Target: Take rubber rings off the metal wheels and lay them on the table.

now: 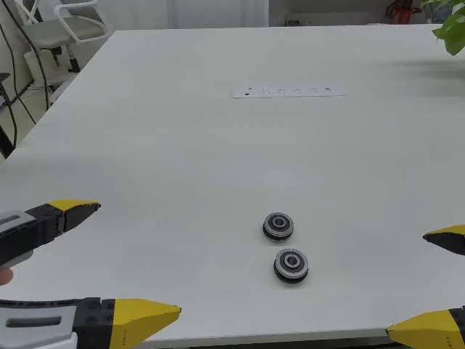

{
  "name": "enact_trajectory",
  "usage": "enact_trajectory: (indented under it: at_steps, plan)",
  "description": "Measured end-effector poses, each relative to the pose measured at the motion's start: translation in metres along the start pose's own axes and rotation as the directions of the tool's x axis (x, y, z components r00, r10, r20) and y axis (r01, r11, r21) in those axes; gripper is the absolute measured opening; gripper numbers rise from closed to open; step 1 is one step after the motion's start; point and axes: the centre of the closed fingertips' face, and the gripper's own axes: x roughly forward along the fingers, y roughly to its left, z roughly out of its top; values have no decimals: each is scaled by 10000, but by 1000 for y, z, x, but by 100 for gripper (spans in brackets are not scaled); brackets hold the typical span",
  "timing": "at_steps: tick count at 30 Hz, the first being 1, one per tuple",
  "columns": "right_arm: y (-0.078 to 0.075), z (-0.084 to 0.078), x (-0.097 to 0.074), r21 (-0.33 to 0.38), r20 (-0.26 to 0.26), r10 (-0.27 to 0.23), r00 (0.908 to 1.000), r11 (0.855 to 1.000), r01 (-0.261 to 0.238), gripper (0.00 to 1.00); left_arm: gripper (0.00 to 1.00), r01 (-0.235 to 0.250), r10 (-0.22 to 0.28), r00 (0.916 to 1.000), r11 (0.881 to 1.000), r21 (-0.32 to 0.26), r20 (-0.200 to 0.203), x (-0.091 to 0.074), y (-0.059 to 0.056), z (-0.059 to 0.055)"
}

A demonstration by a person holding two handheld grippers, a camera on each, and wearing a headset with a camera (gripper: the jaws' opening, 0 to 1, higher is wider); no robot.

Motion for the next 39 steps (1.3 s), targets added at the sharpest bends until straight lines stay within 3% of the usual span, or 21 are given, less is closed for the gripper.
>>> enact_trajectory:
  at_steps: [10, 14, 21, 28, 32, 39]
  plan:
    - [0, -1, 1, 167, 46, 23, 10000, 9999, -24, 87, 99, 457, -457, 9989, 9989, -49, -57, 5, -4, -2]
    - [2, 1, 1, 488, 308, 151, 9994, 9987, -166, 88, 99, 661, -662, 9977, 9978, -18, -147, 5, -7, -4]
    - [6, -1, 3, 362, 80, 388, 9992, 9986, -391, 86, 99, 271, -268, 9995, 9995, -181, 149, -1, -6, 1]
    - [10, -2, 4, 301, -6, 688, 9976, 9972, -687, 85, 98, -187, 191, 9998, 9992, -363, 105, 0, -3, 4]
    - [9, -5, 4, 334, -180, 699, 9974, 9970, -693, 84, 97, -410, 408, 9991, 9986, -334, -60, 4, -8, 10]
    - [15, -5, 4, 288, -200, 1032, 9945, 9943, -1026, 84, 97, -1052, 1057, 9944, 9932, -496, 77, 5, -16, 21]
